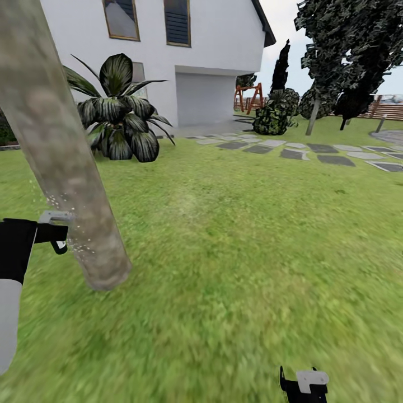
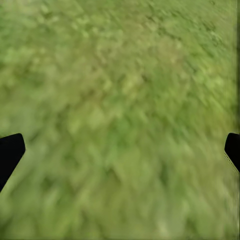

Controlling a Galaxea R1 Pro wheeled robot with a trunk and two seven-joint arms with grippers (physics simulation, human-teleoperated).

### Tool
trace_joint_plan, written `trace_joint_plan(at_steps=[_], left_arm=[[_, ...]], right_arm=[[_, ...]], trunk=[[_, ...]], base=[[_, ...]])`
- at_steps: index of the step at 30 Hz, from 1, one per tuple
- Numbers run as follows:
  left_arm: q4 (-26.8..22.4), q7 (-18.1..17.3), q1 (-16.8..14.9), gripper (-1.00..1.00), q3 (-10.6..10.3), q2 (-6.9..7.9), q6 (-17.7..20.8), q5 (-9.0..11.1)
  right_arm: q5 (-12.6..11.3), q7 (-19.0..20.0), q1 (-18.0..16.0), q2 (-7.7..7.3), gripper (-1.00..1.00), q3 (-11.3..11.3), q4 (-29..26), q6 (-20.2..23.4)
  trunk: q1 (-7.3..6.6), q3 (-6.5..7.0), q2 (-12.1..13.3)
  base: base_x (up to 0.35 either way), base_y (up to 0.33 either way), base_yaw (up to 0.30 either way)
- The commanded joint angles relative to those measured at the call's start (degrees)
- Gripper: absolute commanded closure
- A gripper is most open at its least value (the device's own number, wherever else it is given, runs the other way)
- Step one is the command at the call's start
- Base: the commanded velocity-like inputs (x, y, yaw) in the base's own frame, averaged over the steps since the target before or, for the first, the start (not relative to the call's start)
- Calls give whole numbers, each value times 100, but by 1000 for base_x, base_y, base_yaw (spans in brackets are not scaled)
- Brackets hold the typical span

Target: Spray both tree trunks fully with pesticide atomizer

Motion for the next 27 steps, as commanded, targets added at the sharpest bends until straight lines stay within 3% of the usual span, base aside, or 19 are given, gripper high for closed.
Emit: trace_joint_plan(at_steps=[1, 15, 27], left_arm=[[-7, 0, 0, 100, -1, -1, 0, -1], [-18, 9, -7, 100, 55, 10, 5, -18], [-51, 44, -42, 100, 79, 25, 30, -12]], right_arm=[[0, 0, -3, 0, -100, -2, 0, 0], [0, 0, -1, 0, -100, 5, 0, 0], [0, 0, -2, 2, -100, 5, 0, 0]], trunk=[[0, 0, 0], [0, 0, 0], [0, 0, 0]], base=[[0, -272, 0], [0, -272, 7], [0, -272, 205]])
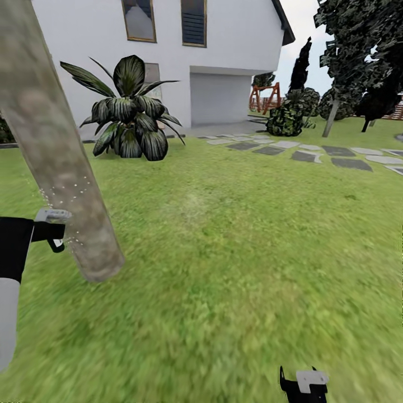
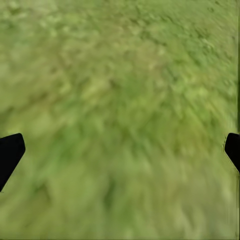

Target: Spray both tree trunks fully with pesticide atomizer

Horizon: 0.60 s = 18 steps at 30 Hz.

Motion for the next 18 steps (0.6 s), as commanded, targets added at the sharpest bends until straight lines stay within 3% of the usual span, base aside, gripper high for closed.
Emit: trace_joint_plan(at_steps=[1, 7, 13, 18], left_arm=[[-57, 4, 6, 100, -4, -4, -1, -6], [-157, 35, 48, 100, -18, -6, 4, -31], [-92, 367, 80, 100, 78, 49, -3, -43], [-60, 397, 567, 100, 121, 48, -44, -43]], right_arm=[[0, 0, 1, 0, -100, 0, 0, 0], [0, 0, 2, -2, -100, 0, 0, 0], [1, 0, 2, -2, -100, 0, 0, -2], [0, 0, 0, -2, -100, 0, 0, 0]], trunk=[[0, 0, 0], [0, 0, 0], [0, 0, 0], [0, 0, 0]], base=[[16, -272, 14], [159, -228, 3], [239, -181, 0], [241, -179, 0]])
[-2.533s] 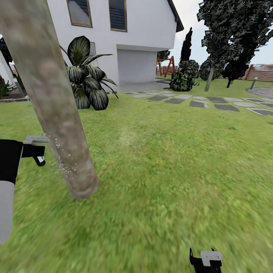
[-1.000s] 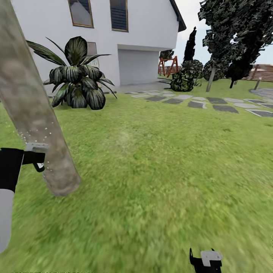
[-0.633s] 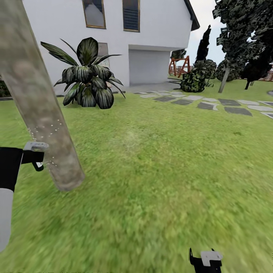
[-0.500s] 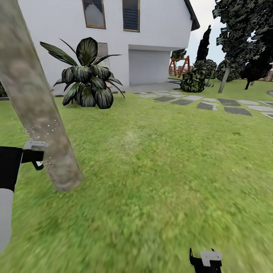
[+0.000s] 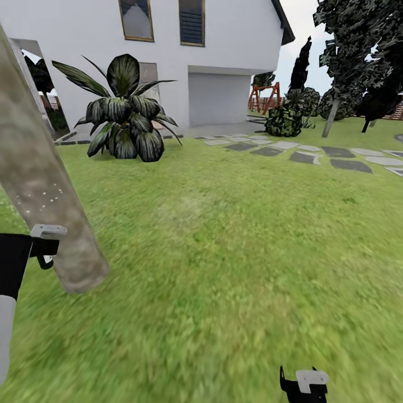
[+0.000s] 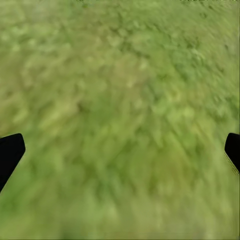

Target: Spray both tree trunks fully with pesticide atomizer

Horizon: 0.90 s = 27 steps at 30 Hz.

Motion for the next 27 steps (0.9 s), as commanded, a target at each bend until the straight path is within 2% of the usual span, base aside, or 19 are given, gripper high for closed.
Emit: trace_joint_plan(at_steps=[1, 4, 6, 9, 10, 16, 27], left_arm=[[0, 5, 18, 100, 1, 0, 4, 2], [0, 76, 68, 100, 4, -1, 12, 4], [0, 391, 158, 100, 25, -1, 8, 11], [0, 577, 188, 100, 181, -1, 7, 18], [2, 608, 200, 100, 295, -4, -3, 19], [335, 592, 313, 100, 354, -51, -10, 60], [369, 629, 328, 100, 353, -79, -11, 64]], right_arm=[[2, 0, 1, 2, -100, 0, 0, 0], [2, 0, 0, 8, -100, 0, 0, 0], [0, 0, 0, 8, -100, 0, 0, 0], [2, 0, 0, 9, -100, 0, 0, 0], [1, 0, 2, 9, -100, 0, 6, 0], [0, 0, 0, 9, -100, 0, 8, 0], [0, 0, 2, 9, -100, 0, 9, 0]], trunk=[[0, 0, 0], [0, 0, 0], [0, 0, 0], [0, 0, 0], [0, 0, 0], [0, 0, 0], [0, 0, 0]], base=[[241, -179, 82], [241, -179, 208], [240, -179, 264], [216, -144, 275], [62, -34, 278], [27, -6, 257], [260, -114, 13]])
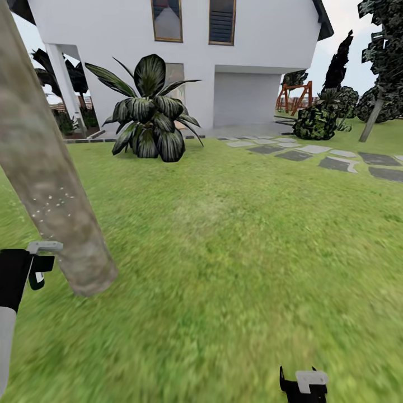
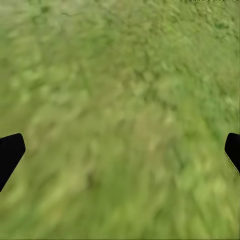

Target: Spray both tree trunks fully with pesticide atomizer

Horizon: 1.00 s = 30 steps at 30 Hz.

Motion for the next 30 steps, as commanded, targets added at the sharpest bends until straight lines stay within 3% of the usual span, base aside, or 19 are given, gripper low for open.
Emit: trace_joint_plan(at_steps=[1, 11, 18, 25, 30], left_arm=[[0, 2, 0, 100, 0, 0, -1, -3], [8, 0, 0, 100, 4, 2, 5, -13], [121, 11, 343, 100, 69, 17, -17, -21], [121, 13, 369, 100, 85, -8, -10, -18], [123, 13, 369, 100, 79, -9, -10, -34]], right_arm=[[0, 0, 0, 0, -100, 0, 0, 0], [0, 0, 1, 18, -100, 0, 1, 0], [1, 0, -2, 18, -100, 0, 0, 0], [0, 0, 0, 16, -100, 0, 0, 0], [2, 0, 0, 1, -100, 0, 1, 0]], trunk=[[0, 0, 0], [0, 0, 0], [0, 0, 0], [0, 0, 0], [0, 0, 0]], base=[[198, -211, 0], [171, -215, 178], [21, -14, 40], [51, -23, 213], [222, -169, 15]])
